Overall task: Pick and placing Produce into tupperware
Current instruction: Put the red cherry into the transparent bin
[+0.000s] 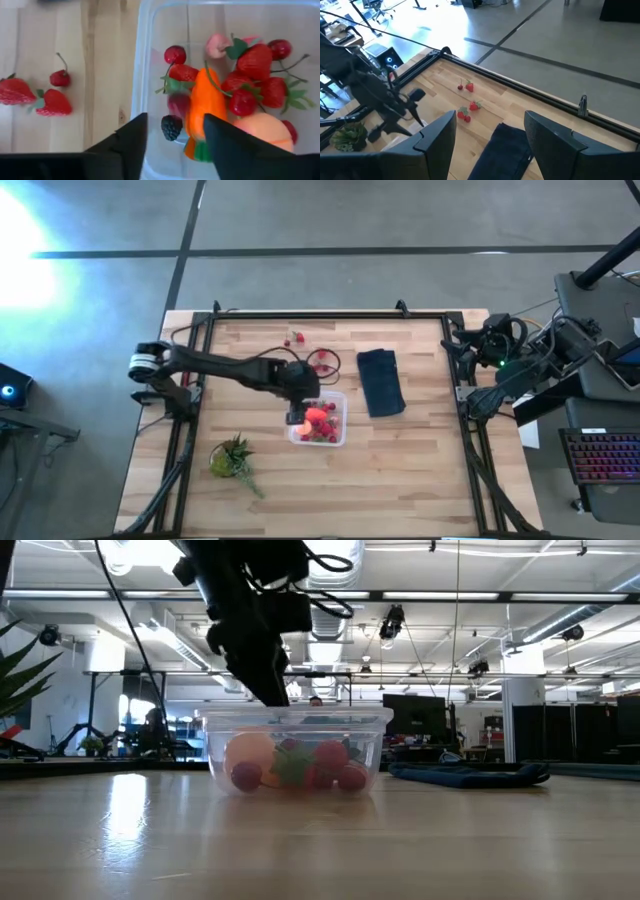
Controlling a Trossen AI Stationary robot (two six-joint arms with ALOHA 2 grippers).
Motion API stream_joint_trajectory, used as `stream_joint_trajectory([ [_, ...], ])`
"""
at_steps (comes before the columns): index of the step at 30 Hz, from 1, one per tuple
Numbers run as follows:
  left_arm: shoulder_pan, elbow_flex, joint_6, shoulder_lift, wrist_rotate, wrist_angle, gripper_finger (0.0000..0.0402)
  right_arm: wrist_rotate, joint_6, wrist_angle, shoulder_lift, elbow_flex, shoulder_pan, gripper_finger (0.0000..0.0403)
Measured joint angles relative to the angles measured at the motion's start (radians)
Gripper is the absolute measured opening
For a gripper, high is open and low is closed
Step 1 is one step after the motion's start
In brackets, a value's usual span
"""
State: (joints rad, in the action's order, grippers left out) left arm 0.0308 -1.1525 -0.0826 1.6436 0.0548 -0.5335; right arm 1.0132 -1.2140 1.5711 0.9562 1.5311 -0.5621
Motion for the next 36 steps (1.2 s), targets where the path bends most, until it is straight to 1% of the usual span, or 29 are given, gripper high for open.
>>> stream_joint_trajectory([
  [3, -0.006, -0.030, -0.001, 0.025, -0.001, -0.024, 0.0213, -0.004, 0.001, 0.000, 0.000, 0.000, 0.000, 0.0226],
  [5, -0.007, -0.062, 0.000, 0.023, 0.001, -0.048, 0.0230, -0.019, 0.005, 0.000, -0.004, 0.000, 0.000, 0.0226],
  [7, 0.001, -0.101, 0.015, 0.012, 0.024, -0.073, 0.0238, -0.027, 0.014, 0.000, -0.008, 0.000, 0.000, 0.0226],
  [9, 0.023, -0.160, 0.067, 0.003, 0.053, -0.099, 0.0241, -0.026, 0.031, 0.000, -0.014, 0.000, 0.000, 0.0226],
  [11, 0.061, -0.221, 0.157, -0.007, 0.058, -0.121, 0.0241, -0.025, 0.045, 0.000, -0.020, 0.000, 0.000, 0.0226],
  [13, 0.111, -0.277, 0.297, -0.010, 0.060, -0.123, 0.0242, -0.019, 0.052, 0.000, -0.027, 0.000, 0.000, 0.0226],
  [16, 0.206, -0.313, 0.521, -0.009, 0.046, -0.137, 0.0242, -0.018, 0.055, 0.000, -0.038, 0.000, 0.000, 0.0226],
  [18, 0.261, -0.319, 0.599, -0.006, 0.011, -0.143, 0.0242, -0.004, 0.067, 0.000, -0.042, 0.000, 0.000, 0.0226],
  [22, 0.308, -0.349, 0.570, -0.006, -0.089, -0.302, 0.0242, 0.046, 0.104, 0.000, -0.050, 0.000, 0.000, 0.0226],
  [25, 0.327, -0.361, 0.572, -0.006, -0.085, -0.413, 0.0242, 0.049, 0.108, 0.000, -0.056, 0.000, 0.000, 0.0226],
  [28, 0.384, -0.361, 0.599, -0.003, -0.073, -0.401, 0.0242, 0.052, 0.105, 0.000, -0.061, 0.000, 0.000, 0.0226],
  [31, 0.460, -0.361, 0.593, 0.002, -0.079, -0.373, 0.0242, 0.059, 0.103, 0.000, -0.066, 0.000, 0.000, 0.0226],
  [32, 0.486, -0.361, 0.559, 0.005, -0.084, -0.373, 0.0242, 0.058, 0.103, 0.000, -0.066, 0.000, 0.000, 0.0226],
  [36, 0.559, -0.360, 0.288, 0.032, -0.102, -0.363, 0.0242, 0.059, 0.078, 0.000, -0.067, 0.000, 0.000, 0.0226],
])
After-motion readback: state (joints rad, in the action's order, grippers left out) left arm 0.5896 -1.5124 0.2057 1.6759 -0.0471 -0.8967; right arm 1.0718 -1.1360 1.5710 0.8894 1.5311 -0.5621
